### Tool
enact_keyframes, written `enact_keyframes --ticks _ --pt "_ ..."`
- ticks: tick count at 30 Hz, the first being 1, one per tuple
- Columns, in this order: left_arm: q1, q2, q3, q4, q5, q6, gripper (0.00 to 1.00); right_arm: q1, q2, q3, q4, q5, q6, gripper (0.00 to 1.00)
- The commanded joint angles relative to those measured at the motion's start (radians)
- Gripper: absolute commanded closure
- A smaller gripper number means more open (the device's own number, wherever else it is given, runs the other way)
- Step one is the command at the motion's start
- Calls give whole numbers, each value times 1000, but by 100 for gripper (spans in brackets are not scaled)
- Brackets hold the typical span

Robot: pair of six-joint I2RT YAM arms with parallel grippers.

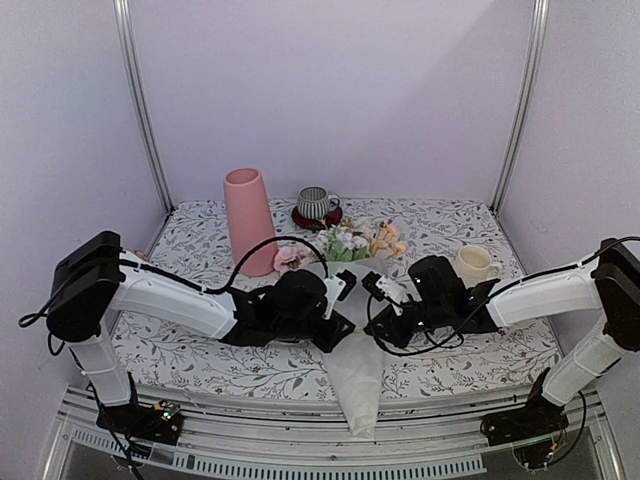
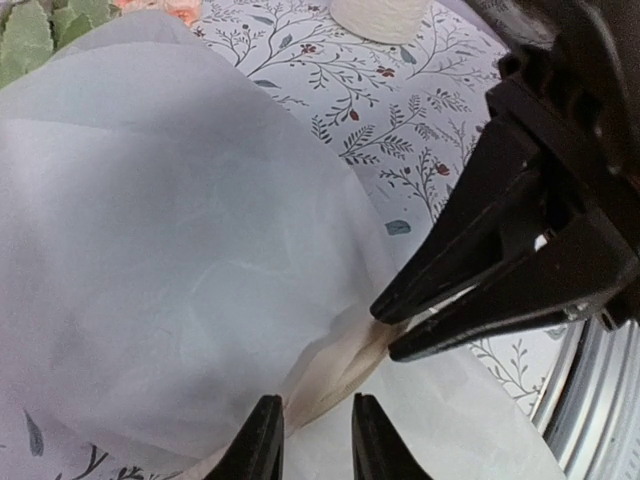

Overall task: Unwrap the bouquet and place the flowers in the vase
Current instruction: Untie the half-tied ribbon from the folded wrapping paper.

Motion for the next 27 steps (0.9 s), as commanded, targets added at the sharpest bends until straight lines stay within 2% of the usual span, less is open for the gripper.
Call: enact_keyframes --ticks 1,7,14,22,24,27 --pt "22 40 45 -42 32 42 74 7 -24 -22 7 8 11 85" --pt "45 46 52 -32 120 46 73 8 -21 -27 3 51 14 82" --pt "56 69 75 -54 159 75 70 7 -12 -32 2 62 12 82" --pt "70 111 130 -105 211 110 74 8 -6 -33 7 43 3 82" --pt "71 113 129 -106 218 107 76 12 -2 -41 12 50 2 77" --pt "79 113 125 -103 224 102 80 16 9 -51 26 69 -1 75"
